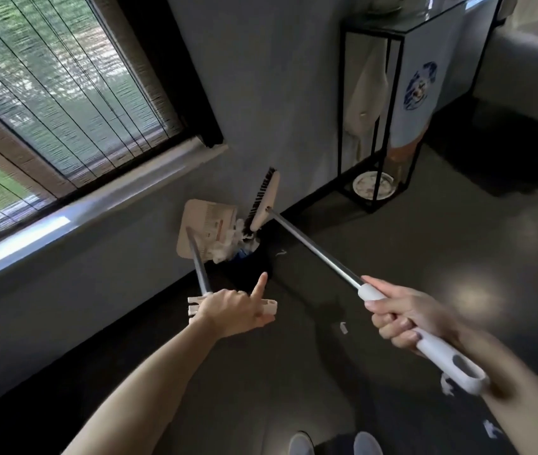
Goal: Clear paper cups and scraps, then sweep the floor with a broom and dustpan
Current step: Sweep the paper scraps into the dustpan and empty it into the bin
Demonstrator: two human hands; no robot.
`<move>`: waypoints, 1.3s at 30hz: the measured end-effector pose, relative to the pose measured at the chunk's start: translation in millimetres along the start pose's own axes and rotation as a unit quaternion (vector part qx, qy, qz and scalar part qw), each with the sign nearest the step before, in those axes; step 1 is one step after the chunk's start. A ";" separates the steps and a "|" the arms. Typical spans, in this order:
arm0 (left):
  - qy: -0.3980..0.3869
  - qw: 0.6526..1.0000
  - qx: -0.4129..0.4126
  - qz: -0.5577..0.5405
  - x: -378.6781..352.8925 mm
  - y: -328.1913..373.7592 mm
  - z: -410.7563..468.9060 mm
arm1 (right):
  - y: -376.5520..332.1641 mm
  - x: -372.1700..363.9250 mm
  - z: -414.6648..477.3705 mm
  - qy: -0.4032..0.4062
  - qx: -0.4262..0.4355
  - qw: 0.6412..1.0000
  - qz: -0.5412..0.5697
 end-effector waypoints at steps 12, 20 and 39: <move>0.030 0.998 -0.037 0.029 16.0 19.1 -5.9 | 6.5 2.9 -0.2 0.040 -0.012 0.999 0.013; -0.013 0.998 -0.034 0.042 2.0 41.2 -32.0 | 11.9 22.2 -5.8 0.034 -0.021 0.999 0.029; 0.274 0.836 0.242 -0.409 148.3 -76.3 -49.0 | 11.0 -3.7 1.6 0.058 0.004 0.995 0.085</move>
Point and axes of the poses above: each hand's wrist, its own z-axis towards the middle knuckle, its own x-axis out of the back of the hand, y = z × x, the point moved 1 cm from there along z, towards the middle knuckle, and after that the axes turned 8 degrees about z, right-handed, at the moved point
